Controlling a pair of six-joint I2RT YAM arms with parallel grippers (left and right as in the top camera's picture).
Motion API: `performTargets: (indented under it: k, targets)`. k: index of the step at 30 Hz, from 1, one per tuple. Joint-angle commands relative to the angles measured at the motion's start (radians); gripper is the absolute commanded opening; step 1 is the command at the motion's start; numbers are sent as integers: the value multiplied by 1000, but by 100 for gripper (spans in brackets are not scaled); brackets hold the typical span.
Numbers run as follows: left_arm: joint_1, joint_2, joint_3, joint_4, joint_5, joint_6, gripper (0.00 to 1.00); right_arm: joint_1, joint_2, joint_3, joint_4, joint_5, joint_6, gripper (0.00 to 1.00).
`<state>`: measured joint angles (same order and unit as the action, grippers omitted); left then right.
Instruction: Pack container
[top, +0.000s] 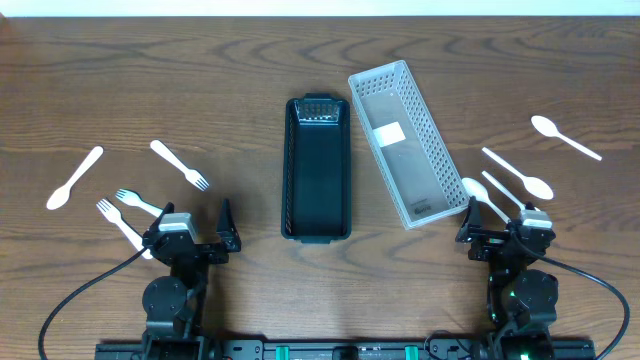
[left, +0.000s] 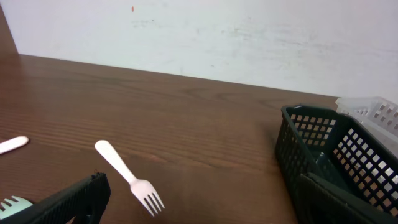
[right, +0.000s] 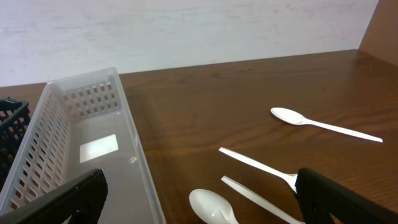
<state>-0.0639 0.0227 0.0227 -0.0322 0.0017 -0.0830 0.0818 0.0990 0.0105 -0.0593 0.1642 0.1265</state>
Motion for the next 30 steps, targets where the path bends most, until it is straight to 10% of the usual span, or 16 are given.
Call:
performTargets:
  k: [1, 30]
  targets:
    - [-6, 1, -18, -41, -2, -11, 98, -4, -1, -3, -3, -11, 15, 99]
    - [-6, 1, -18, -40, -1, -12, 98, -4, -1, -3, -5, -86, 76, 99]
